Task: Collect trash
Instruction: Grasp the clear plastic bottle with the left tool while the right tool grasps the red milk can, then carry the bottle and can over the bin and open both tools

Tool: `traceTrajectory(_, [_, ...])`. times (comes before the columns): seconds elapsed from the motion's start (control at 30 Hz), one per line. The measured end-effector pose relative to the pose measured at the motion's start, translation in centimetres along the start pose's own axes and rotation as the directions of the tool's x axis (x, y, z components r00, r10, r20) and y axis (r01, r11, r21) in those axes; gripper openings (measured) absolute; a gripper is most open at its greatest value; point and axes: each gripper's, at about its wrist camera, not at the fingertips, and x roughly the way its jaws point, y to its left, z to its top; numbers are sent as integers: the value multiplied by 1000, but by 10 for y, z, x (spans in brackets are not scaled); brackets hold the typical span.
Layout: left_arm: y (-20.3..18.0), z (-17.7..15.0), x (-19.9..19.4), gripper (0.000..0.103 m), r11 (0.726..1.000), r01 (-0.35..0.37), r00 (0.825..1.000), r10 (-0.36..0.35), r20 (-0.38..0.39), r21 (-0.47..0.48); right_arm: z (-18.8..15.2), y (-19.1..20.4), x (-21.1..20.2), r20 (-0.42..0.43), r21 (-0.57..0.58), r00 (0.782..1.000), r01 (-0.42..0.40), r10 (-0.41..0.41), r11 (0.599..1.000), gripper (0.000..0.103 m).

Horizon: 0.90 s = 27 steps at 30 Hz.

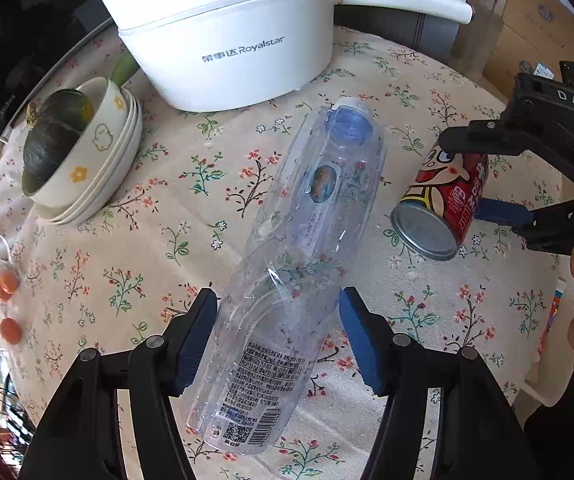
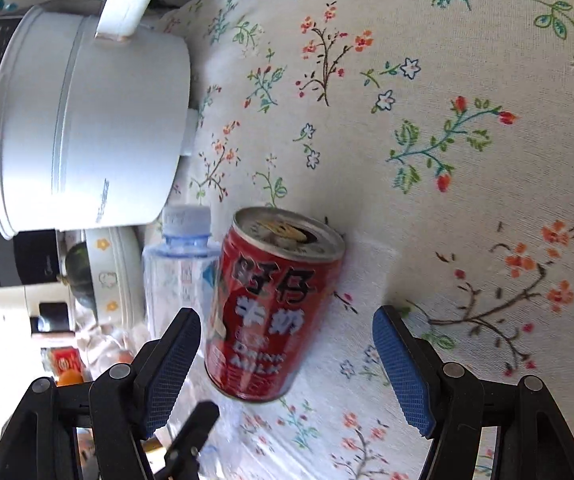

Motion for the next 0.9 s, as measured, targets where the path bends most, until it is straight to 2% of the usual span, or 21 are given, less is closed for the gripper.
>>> traceTrajectory(0.2, [11, -3, 0, 67, 999, 35, 999, -35, 8, -16, 2, 23, 17, 73, -6, 995, 67, -67, 998, 75])
traceTrajectory(0.27, [8, -3, -1, 68, 1000, 20, 1000, -20, 10, 5, 1, 31, 21, 97, -35, 991, 101, -98, 994, 68])
traceTrajectory(0.3, [5, -3, 0, 68, 1000, 6, 1000, -7, 12, 26, 2, 30, 21, 98, -50, 989, 113, -108, 992, 60])
traceTrajectory(0.4, [-4, -3, 3, 69, 997, -12, 1000, 11, 5, 82, 3, 30, 23, 101, -75, 990, 111, -103, 991, 58])
traceTrajectory(0.5, [-5, 0, 14, 70, 995, -37, 999, 40, -33, 95, 2, 32, 24, 92, -131, 990, 119, -108, 984, 58])
traceTrajectory(0.57, [-2, 2, 20, 69, 997, -31, 998, 35, -52, 76, 1, 35, 23, 84, -172, 991, 122, -109, 978, 57])
traceTrajectory(0.73, [13, 9, 13, 65, 1000, 8, 1000, -8, -28, -20, -5, 31, 11, 87, -242, 991, 121, -103, 963, 57])
traceTrajectory(0.9, [10, 4, 4, 65, 999, 15, 1000, -16, -8, -37, -3, 17, -4, 76, -260, 994, 101, -83, 960, 57])
